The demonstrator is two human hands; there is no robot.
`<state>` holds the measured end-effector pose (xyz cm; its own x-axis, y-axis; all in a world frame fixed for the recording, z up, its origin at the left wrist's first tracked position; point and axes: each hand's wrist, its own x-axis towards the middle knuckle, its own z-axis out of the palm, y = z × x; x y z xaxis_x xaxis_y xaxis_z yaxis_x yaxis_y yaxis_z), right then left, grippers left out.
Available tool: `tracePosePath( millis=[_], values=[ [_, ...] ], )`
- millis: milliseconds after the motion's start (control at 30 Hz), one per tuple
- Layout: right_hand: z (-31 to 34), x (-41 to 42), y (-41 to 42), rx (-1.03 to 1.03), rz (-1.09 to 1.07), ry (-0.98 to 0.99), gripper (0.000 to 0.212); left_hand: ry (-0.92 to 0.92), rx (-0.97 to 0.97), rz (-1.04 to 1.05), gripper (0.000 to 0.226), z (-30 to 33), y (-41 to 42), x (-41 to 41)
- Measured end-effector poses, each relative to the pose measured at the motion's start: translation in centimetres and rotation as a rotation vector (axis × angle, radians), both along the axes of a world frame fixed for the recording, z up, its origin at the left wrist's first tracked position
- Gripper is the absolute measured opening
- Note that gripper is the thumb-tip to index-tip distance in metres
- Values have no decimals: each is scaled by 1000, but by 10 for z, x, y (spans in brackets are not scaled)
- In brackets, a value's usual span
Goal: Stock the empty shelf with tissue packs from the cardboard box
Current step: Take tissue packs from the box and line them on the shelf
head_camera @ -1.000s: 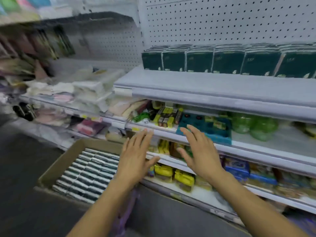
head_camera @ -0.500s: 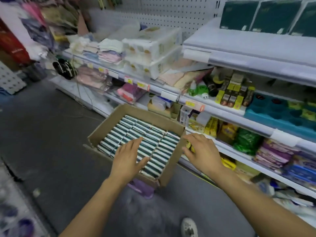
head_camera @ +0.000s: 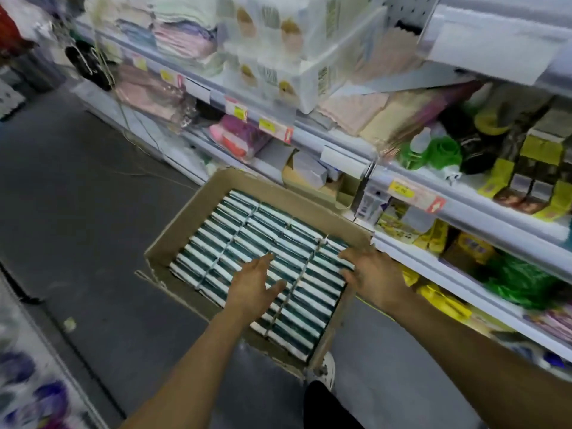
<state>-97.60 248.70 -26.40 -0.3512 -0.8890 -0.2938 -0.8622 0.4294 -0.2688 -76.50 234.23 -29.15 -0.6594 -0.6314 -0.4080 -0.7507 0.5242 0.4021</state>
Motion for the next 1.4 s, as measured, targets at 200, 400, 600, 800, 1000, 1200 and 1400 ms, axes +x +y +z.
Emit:
tracePosePath(
  millis=[200, 400, 600, 800, 1000, 1200, 1400],
  values=[
    [-54, -29, -43, 200, 21, -14, 28, -114, -87, -235, 48, -64, -41, -37],
    [-103, -40, -76, 368, -63, 19, 21, -69, -100, -327, 41, -111, -63, -79],
    [-133, -49, -100, 432, -148, 87, 26, 109, 56, -164, 28, -139, -53, -135],
    [-158, -57, -114, 486, -124, 126, 26, -2, 2, -276, 28, -160, -64, -166],
    [-155, -60, -117, 472, -43, 174, 25, -39, -95, -348, 23, -157, -65, -173],
    [-141, -58, -105, 416, -68, 173, 31, 19, -132, -520, 20, -145, -75, -168],
    [-116, -60, -84, 145, -61, 145, 43, 302, 96, -488, 10, -129, -82, -141]
  ],
)
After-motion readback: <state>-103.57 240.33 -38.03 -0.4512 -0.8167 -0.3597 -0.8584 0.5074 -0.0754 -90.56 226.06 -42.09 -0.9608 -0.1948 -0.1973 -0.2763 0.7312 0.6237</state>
